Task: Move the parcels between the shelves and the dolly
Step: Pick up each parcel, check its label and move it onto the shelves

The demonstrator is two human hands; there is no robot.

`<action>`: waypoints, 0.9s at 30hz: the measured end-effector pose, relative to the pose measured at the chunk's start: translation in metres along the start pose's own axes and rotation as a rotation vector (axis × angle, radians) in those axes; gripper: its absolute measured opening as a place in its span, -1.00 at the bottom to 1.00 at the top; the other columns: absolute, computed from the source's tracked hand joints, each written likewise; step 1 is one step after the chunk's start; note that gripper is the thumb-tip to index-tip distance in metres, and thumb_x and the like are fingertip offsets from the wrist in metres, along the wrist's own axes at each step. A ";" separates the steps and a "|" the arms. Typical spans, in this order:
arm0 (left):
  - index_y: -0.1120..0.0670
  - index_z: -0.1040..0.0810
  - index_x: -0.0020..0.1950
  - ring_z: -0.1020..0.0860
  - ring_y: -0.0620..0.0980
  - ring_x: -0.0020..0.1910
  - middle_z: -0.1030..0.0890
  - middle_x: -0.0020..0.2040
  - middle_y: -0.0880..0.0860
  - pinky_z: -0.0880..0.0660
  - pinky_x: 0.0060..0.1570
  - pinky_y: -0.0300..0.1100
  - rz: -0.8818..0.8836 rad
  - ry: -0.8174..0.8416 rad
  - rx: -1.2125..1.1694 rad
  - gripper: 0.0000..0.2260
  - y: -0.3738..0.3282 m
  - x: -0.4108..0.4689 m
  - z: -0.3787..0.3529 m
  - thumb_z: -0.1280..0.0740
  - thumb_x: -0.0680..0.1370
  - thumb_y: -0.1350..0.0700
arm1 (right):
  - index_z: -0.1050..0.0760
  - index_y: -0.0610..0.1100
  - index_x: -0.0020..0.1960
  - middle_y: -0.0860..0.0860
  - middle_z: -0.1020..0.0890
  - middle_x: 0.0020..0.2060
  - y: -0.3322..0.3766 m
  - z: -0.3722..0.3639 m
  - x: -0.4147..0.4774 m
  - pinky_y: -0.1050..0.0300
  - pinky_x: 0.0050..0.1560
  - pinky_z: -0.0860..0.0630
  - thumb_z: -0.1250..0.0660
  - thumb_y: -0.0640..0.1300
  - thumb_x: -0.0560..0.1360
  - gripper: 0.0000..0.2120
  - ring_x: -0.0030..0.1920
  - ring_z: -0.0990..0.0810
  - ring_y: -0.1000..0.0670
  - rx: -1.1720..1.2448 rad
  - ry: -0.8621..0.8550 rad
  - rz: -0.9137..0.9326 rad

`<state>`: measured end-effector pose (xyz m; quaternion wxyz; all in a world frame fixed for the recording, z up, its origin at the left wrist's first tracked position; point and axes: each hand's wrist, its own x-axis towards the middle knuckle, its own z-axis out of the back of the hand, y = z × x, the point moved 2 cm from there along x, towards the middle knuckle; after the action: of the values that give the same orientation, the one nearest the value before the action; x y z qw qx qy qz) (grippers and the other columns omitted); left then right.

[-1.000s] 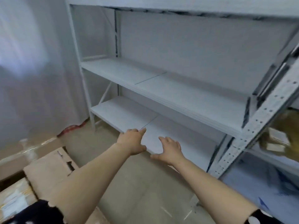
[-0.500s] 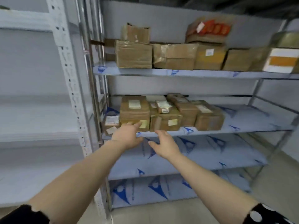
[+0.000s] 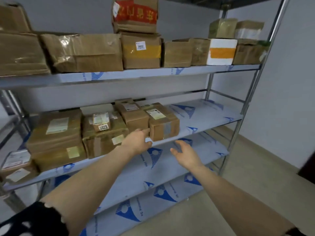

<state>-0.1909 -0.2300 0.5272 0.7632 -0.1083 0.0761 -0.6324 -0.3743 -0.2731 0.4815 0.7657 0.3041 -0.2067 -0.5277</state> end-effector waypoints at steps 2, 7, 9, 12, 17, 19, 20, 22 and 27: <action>0.09 -0.35 0.42 -0.47 0.18 0.22 -0.48 0.25 0.19 -0.42 0.11 -0.08 -0.011 0.018 -0.018 -0.57 -0.008 0.035 -0.013 -0.25 0.58 0.01 | -0.22 -0.10 0.49 -0.05 -0.33 0.45 -0.017 0.013 0.030 0.03 0.36 -0.30 -0.19 0.01 0.61 -0.51 0.41 -0.34 -0.08 0.004 -0.008 -0.028; 0.07 -0.42 0.34 -0.55 0.14 0.00 -0.59 0.04 0.14 -0.46 -0.16 -0.10 0.038 0.056 -0.071 -0.65 -0.012 0.126 -0.042 -0.23 0.59 -0.02 | -0.28 -0.16 0.46 -0.14 -0.42 0.38 -0.039 0.031 0.123 0.07 0.30 -0.33 -0.17 -0.08 0.63 -0.58 0.36 -0.40 -0.11 0.039 -0.020 -0.071; 0.09 -0.43 0.31 -0.56 0.14 0.00 -0.59 0.05 0.14 -0.46 -0.15 -0.10 0.098 0.105 -0.078 -0.64 -0.009 0.157 -0.056 -0.23 0.58 -0.06 | -0.31 -0.20 0.45 -0.14 -0.43 0.37 -0.043 0.028 0.160 0.08 0.31 -0.31 -0.16 -0.12 0.63 -0.59 0.35 -0.41 -0.11 0.032 -0.002 -0.065; 0.15 -0.29 0.37 -0.55 0.17 0.06 -0.56 0.13 0.18 -0.45 -0.12 -0.10 0.217 0.166 -0.151 -0.48 -0.003 0.193 -0.078 -0.27 0.56 -0.14 | -0.35 -0.25 0.41 -0.17 -0.46 0.34 -0.055 0.019 0.207 0.06 0.31 -0.34 -0.14 -0.14 0.63 -0.62 0.33 -0.44 -0.14 0.011 0.034 -0.050; 0.24 -0.09 0.43 -0.50 0.23 0.19 -0.50 0.24 0.23 -0.43 0.04 -0.05 0.429 0.086 -0.266 -0.35 -0.006 0.221 -0.093 -0.27 0.55 -0.12 | -0.17 -0.27 0.49 -0.20 -0.33 0.42 -0.067 0.013 0.265 -0.01 0.38 -0.26 -0.07 -0.13 0.66 -0.56 0.40 -0.33 -0.20 -0.014 0.073 -0.029; 0.26 -0.16 0.39 -0.49 0.23 0.21 -0.49 0.26 0.24 -0.43 0.07 -0.04 0.511 0.039 -0.275 -0.41 -0.012 0.230 -0.091 -0.24 0.57 -0.12 | -0.18 -0.26 0.49 -0.21 -0.34 0.42 -0.068 0.016 0.287 -0.02 0.36 -0.27 -0.05 -0.11 0.66 -0.57 0.39 -0.34 -0.21 -0.001 0.105 -0.021; 0.29 -0.14 0.41 -0.49 0.22 0.22 -0.49 0.27 0.24 -0.43 0.08 -0.04 0.543 0.018 -0.264 -0.40 -0.017 0.234 -0.091 -0.22 0.59 -0.11 | -0.25 -0.25 0.45 -0.21 -0.40 0.37 -0.071 0.019 0.297 -0.03 0.32 -0.31 -0.05 -0.10 0.66 -0.60 0.35 -0.38 -0.22 0.009 0.131 -0.014; 0.34 -0.04 0.49 -0.49 0.21 0.23 -0.49 0.28 0.23 -0.44 0.07 -0.04 0.604 -0.014 -0.223 -0.35 -0.033 0.240 -0.091 -0.16 0.62 -0.10 | -0.38 -0.23 0.33 -0.21 -0.50 0.26 -0.082 0.024 0.315 -0.01 0.20 -0.40 -0.09 -0.06 0.65 -0.65 0.25 -0.47 -0.22 0.000 0.148 0.017; 0.26 -0.40 0.31 -0.54 0.18 0.14 -0.58 0.17 0.20 -0.45 0.00 -0.08 0.685 -0.055 -0.161 -0.54 -0.094 0.260 -0.104 -0.16 0.62 -0.09 | -0.50 -0.23 0.16 -0.20 -0.57 0.10 -0.130 0.073 0.354 0.04 -0.02 -0.46 -0.14 0.13 0.60 -0.56 0.09 -0.56 -0.21 -0.182 0.142 0.061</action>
<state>-0.2575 -0.5096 0.4570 0.9219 -0.1535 0.1370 -0.3284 -0.3833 -0.6554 0.4439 0.8186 0.2637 -0.1123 -0.4977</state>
